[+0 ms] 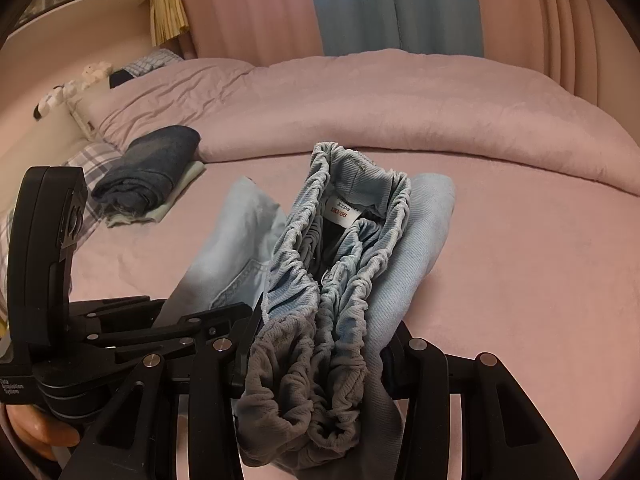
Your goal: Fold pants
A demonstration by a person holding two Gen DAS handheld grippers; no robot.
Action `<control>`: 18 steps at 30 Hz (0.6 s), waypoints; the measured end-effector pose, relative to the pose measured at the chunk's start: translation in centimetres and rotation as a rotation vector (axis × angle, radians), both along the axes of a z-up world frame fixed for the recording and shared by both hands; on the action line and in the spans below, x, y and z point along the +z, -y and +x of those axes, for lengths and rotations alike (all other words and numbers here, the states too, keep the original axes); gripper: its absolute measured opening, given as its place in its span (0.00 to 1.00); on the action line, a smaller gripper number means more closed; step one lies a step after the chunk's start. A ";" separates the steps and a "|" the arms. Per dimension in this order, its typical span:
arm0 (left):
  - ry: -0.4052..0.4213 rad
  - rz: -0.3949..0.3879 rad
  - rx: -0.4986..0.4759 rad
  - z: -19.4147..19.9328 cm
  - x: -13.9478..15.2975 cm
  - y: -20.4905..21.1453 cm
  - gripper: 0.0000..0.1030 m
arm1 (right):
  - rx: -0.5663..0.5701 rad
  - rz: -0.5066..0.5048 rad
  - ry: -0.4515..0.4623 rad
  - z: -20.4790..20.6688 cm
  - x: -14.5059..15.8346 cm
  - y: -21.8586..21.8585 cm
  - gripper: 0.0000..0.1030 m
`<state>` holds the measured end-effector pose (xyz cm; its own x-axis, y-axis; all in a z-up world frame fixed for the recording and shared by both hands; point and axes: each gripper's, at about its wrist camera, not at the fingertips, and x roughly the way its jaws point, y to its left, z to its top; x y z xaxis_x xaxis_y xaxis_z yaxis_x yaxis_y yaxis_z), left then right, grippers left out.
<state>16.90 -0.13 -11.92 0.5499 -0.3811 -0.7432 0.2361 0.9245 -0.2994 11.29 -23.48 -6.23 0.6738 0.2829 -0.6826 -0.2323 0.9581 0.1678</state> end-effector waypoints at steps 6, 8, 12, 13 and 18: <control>-0.008 0.007 -0.003 0.6 0.1 0.4 0.19 | 0.000 0.004 -0.015 0.6 -0.5 -0.1 0.45; -0.010 0.008 -0.003 0.7 0.1 0.5 0.19 | 0.000 0.004 -0.018 0.8 -0.7 -0.3 0.45; -0.012 0.015 -0.007 0.9 0.1 0.6 0.19 | 0.001 0.007 -0.022 1.1 -0.8 -0.2 0.45; -0.013 0.016 -0.007 0.9 -0.1 0.6 0.19 | 0.001 0.007 -0.024 1.1 -0.9 -0.2 0.45; -0.014 0.023 -0.008 1.0 -0.2 0.8 0.20 | 0.002 0.006 -0.029 1.2 -1.2 -0.1 0.45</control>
<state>17.93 -0.98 -12.08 0.5365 -0.3685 -0.7592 0.2396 0.9291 -0.2816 12.50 -23.41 -7.39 0.6533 0.2886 -0.6999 -0.2292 0.9565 0.1804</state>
